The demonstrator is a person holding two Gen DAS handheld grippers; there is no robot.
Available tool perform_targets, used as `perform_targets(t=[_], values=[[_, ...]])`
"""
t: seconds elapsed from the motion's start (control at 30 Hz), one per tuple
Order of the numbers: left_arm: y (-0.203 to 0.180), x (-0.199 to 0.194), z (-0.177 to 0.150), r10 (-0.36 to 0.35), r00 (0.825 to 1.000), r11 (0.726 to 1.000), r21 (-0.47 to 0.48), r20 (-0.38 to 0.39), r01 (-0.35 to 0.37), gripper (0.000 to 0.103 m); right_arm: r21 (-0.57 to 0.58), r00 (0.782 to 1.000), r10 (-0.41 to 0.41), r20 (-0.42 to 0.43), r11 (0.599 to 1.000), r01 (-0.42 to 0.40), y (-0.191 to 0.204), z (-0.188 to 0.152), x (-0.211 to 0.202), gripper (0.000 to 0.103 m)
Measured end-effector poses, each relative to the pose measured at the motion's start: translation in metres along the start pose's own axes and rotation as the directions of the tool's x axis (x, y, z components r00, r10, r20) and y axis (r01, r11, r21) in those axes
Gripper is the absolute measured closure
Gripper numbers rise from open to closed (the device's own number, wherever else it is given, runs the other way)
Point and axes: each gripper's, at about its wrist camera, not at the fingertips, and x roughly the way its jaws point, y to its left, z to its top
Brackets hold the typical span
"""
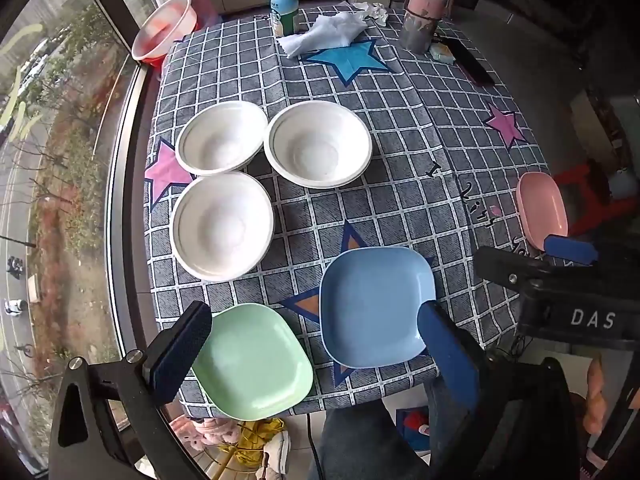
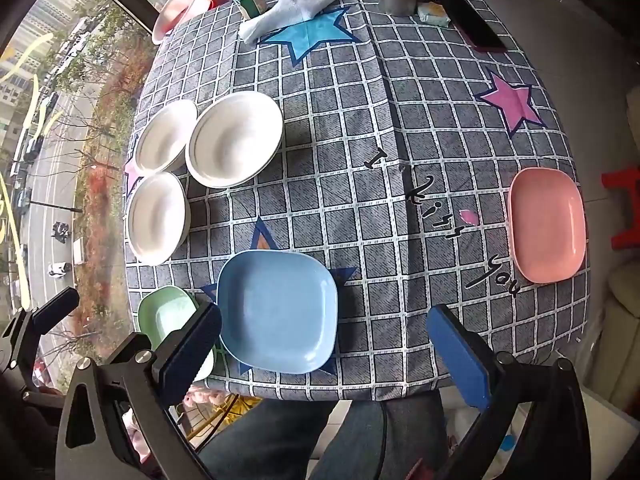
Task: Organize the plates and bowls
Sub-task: 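Move both grippers toward the light blue square plate, then grasp the light blue plate rim with the right gripper and lift it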
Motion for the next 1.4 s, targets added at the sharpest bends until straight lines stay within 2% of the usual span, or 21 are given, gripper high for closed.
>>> perform_targets(t=[0.47, 0.73, 0.93, 1.03, 1.4], values=[[0.001, -0.002, -0.003, 0.011, 1.000, 1.000, 0.002, 0.002, -0.011, 0.000, -0.001, 1.000, -0.009, -0.007, 1.000, 0.009, 0.001, 0.000, -0.001, 0.000], [0.020, 0.005, -0.008, 0.024, 1.000, 0.998, -0.057, 0.000, -0.024, 0.000, -0.010, 1.000, 0.004, -0.029, 1.000, -0.004, 0.000, -0.002, 0.003, 0.000], [0.034, 0.023, -0.013, 0.052, 0.998, 0.996, -0.070, -0.045, -0.055, 0.000, 0.014, 0.997, 0.008, -0.073, 1.000, -0.007, -0.007, -0.006, 0.015, 0.000], [0.041, 0.032, -0.016, 0.062, 0.997, 0.995, -0.073, -0.055, -0.066, 0.000, 0.011, 0.997, -0.015, -0.075, 1.000, 0.016, -0.010, -0.006, 0.023, 0.000], [0.042, 0.082, -0.025, 0.005, 0.987, 0.992, -0.125, -0.163, -0.026, 0.000, -0.022, 0.982, -0.053, -0.179, 0.999, 0.050, -0.014, -0.018, 0.080, 0.000]])
